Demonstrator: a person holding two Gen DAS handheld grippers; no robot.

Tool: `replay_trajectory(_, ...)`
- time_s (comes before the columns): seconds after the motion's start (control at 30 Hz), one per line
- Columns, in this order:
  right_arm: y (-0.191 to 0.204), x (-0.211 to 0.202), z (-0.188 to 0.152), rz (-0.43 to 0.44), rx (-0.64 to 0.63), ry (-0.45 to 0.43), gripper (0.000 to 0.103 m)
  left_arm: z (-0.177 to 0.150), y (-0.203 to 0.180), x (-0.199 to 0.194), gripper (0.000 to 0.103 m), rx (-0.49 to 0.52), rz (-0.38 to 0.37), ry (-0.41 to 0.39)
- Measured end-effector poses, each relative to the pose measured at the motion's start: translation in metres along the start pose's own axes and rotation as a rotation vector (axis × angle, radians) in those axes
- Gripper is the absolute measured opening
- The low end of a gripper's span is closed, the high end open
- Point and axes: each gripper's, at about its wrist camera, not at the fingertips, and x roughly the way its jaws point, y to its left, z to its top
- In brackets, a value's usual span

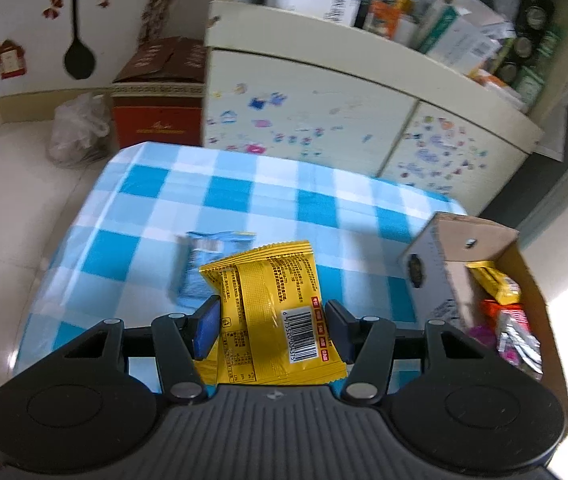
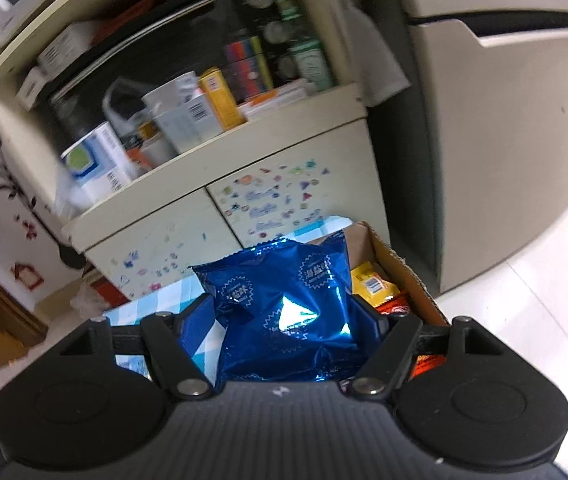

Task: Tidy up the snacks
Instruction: 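Lift the yellow bag and dark blue bag and carry them toward the box, then open both tools to drop the yellow bag and dark blue bag into the box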

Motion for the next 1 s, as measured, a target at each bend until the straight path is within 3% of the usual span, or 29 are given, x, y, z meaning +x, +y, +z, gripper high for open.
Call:
replay_trajectory(0.5,-0.045,0.006,0.006,-0.009,0.277,0.033,0.073,0.005,-0.086,0.005,0.061,0.088,-0.227,-0.042)
replay_trajectory(1.0,-0.066,0.011,0.004,-0.035,0.419,0.052,0.075,0.012,-0.160,0.047,0.062,0.146,-0.290,0.010)
